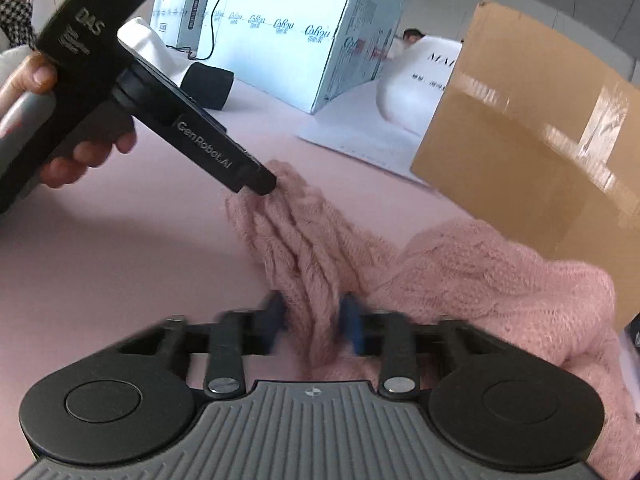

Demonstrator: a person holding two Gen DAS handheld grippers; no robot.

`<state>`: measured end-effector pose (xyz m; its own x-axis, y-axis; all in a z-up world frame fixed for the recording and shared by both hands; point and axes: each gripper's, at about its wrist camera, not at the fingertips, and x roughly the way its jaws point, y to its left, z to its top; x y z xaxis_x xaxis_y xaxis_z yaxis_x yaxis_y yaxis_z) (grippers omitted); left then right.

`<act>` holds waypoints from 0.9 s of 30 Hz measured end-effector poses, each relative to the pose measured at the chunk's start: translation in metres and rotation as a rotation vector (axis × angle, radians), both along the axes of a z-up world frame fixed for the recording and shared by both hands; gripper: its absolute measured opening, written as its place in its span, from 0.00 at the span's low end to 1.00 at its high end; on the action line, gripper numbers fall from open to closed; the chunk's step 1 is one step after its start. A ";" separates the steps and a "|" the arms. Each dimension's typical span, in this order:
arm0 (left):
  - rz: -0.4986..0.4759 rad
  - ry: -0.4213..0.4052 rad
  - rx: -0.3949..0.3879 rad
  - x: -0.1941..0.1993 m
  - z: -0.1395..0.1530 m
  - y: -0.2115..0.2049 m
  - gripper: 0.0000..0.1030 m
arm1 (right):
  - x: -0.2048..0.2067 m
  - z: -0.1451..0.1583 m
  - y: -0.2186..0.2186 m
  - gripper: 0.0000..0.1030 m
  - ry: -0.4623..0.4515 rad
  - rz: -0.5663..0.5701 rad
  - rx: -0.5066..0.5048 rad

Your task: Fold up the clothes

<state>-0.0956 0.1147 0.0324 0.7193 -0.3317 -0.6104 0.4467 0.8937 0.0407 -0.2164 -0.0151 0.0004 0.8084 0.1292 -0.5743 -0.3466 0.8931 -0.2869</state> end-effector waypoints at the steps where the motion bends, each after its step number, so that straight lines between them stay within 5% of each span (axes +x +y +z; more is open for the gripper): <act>1: 0.007 -0.011 0.002 -0.001 0.001 0.001 0.75 | 0.002 0.001 -0.004 0.09 -0.010 -0.013 0.024; 6: 0.083 -0.074 -0.003 -0.003 0.006 0.008 0.75 | 0.014 0.026 -0.024 0.09 -0.069 -0.081 0.185; 14: 0.071 -0.023 -0.003 0.003 0.003 0.008 0.75 | 0.016 0.083 -0.039 0.09 -0.226 -0.114 0.353; 19: 0.002 0.066 -0.084 0.004 0.003 0.011 0.76 | 0.011 0.103 -0.038 0.09 -0.278 -0.044 0.424; 27: 0.035 -0.087 -0.074 -0.014 0.012 0.016 0.78 | 0.016 0.076 -0.023 0.09 -0.073 0.049 0.480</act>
